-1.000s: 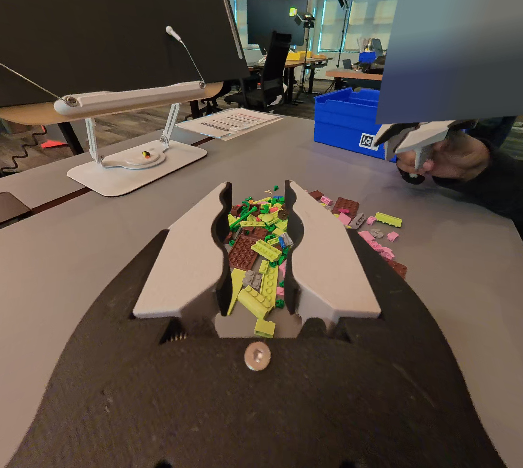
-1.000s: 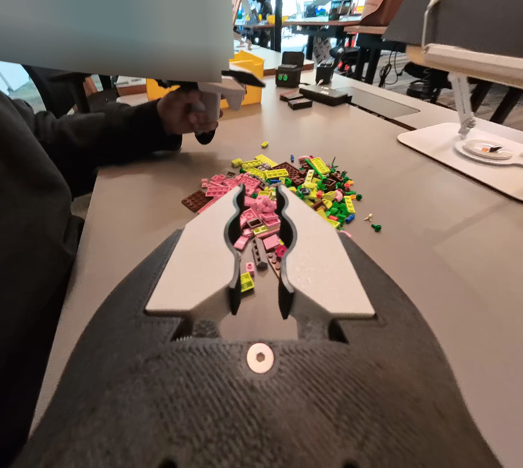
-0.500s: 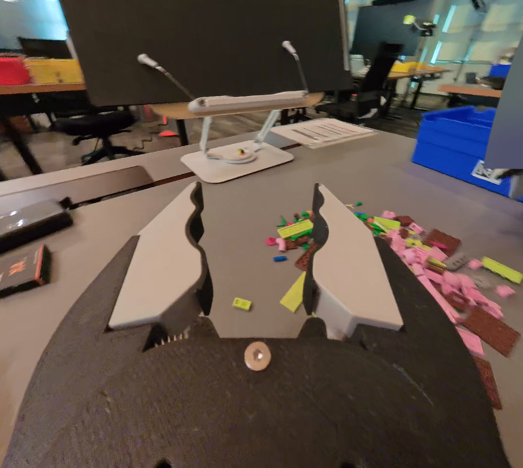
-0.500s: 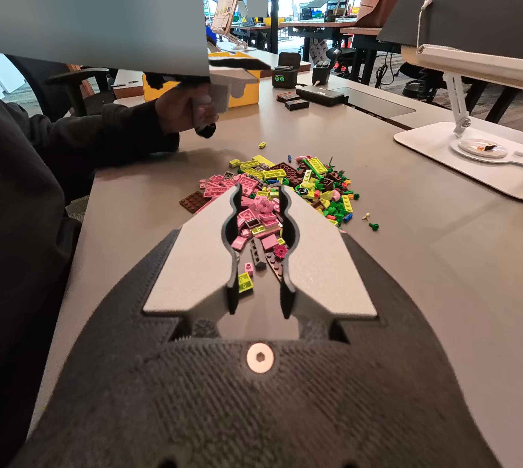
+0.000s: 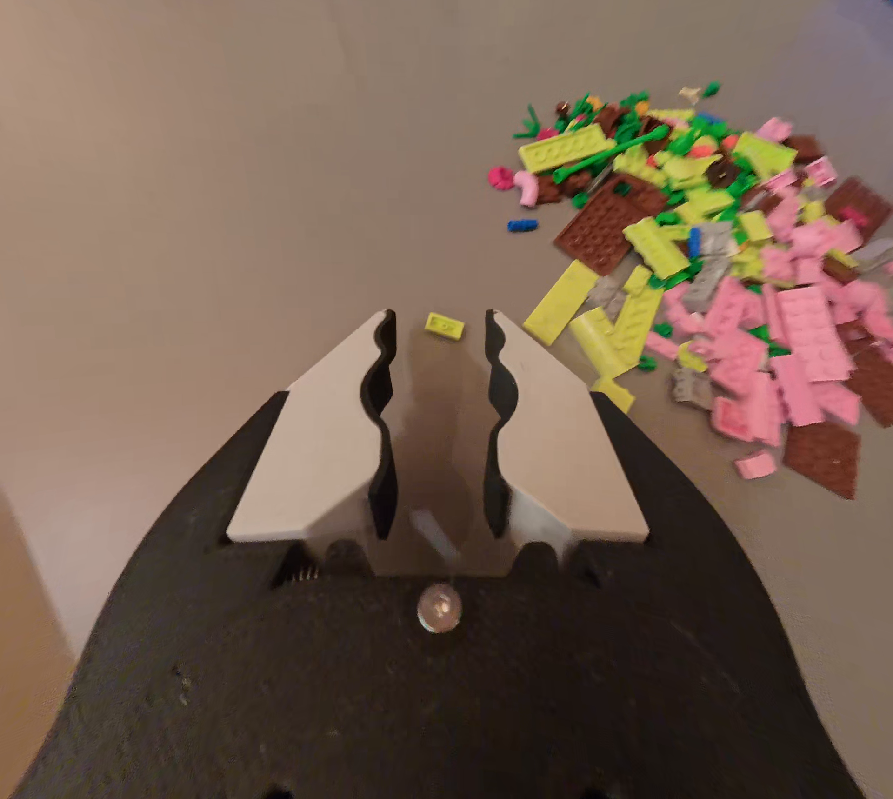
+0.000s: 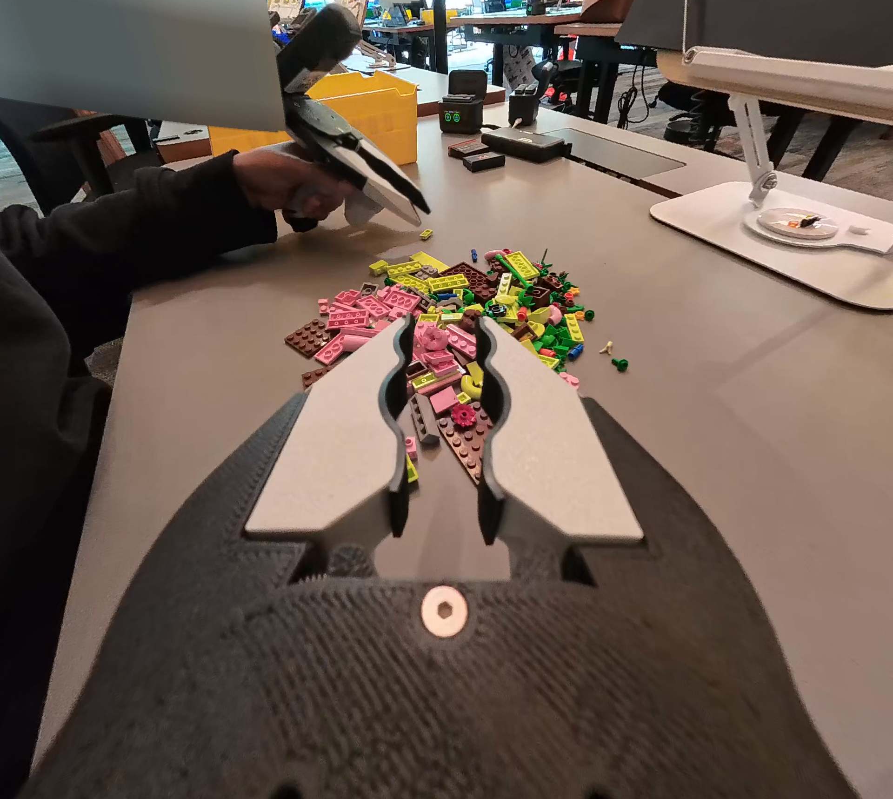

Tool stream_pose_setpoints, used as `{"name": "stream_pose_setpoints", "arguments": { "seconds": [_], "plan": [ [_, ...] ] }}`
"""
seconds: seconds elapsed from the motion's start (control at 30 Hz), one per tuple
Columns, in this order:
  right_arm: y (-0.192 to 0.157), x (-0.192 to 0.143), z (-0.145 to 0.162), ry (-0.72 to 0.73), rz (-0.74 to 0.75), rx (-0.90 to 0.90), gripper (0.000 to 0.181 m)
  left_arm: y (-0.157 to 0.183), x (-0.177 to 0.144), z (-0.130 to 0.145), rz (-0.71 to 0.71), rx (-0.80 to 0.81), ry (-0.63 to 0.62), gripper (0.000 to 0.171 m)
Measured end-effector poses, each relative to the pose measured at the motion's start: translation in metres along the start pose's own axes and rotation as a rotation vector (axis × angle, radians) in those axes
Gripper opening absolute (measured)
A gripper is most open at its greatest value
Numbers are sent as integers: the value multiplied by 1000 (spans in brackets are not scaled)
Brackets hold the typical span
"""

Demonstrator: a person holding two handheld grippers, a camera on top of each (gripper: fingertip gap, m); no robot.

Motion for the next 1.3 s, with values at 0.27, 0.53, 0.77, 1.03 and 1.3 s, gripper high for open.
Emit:
{"name": "stream_pose_setpoints", "arguments": {
  "seconds": [0.27,0.53,0.77,1.03,1.3],
  "plan": [
    [-1,4,3,-30,6,-9,22,3,8,8,-14,46,-77,21],
    [-1,7,6,-64,20,-23,22,11,13,9,-32,107,-109,15],
    [-1,9,8,-81,27,-32,22,27,17,6,-50,210,-110,11],
    [0,11,10,-101,44,-41,23,29,18,3,-109,236,-92,17],
    [2,15,16,-156,92,-77,25,28,17,1,-164,262,-74,26]
  ]
}}
Point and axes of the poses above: each gripper's, where its closed fingertips meet, x out along the fingers, z out of its underside, y = z × x across the jaws, the point moved 4 cm from there along -x, back along the fingers, and after that the axes turned 14 degrees about -y, right-handed, at the moved point
